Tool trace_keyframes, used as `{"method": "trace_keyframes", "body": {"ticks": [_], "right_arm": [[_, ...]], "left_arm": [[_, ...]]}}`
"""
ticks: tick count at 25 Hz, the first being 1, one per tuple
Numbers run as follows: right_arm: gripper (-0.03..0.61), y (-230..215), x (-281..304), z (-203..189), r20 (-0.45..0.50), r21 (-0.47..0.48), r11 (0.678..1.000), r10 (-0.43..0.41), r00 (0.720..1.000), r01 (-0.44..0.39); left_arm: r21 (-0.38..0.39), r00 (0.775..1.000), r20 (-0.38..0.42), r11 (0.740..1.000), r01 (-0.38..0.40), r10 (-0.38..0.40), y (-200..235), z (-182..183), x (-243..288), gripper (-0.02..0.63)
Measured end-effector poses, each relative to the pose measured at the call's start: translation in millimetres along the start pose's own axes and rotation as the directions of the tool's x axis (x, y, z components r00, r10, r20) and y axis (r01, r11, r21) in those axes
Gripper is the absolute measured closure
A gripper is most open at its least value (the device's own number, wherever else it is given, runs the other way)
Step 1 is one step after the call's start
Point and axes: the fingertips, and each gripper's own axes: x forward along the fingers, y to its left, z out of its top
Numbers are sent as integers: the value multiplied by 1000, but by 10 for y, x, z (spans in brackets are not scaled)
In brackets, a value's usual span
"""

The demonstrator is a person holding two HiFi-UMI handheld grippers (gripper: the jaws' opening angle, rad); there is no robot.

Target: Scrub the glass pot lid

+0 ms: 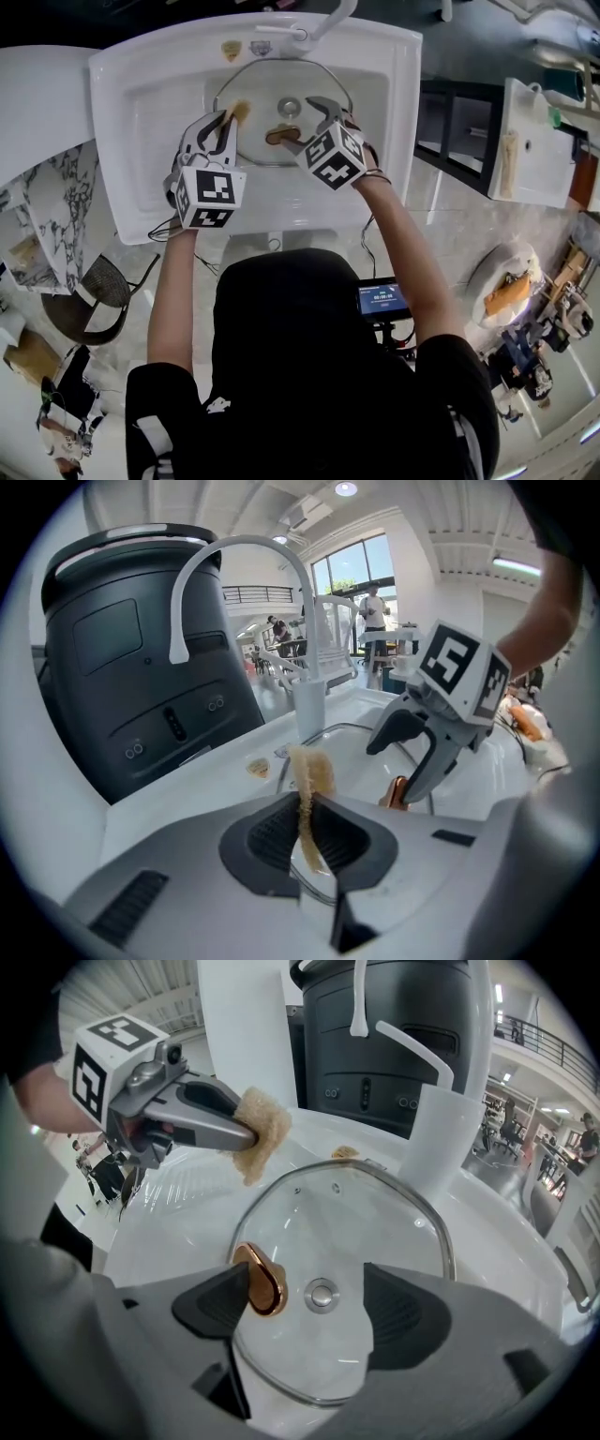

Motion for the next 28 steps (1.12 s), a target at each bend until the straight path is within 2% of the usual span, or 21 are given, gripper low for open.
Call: {"method": "trace_keyframes", "body": {"ticks": [4,12,20,28], "right_arm": [[230,3,14,13,11,0,1000,1,1000,-1],[230,7,14,7,13,-5,1000,4,1000,-4],[230,-3,24,12,12,-7,1000,4,1000,-4],[230,23,16,7,22,-7,1000,3,1000,-3]], "left_arm": [[64,1000,8,998,14,-14,25,95,132,592],[176,990,34,976,129,-137,-211,402,429,592],[224,980,-24,954,199,-199,-412,377,708,592],[186,973,-51,955,230,-224,-483,314,799,592]]}}
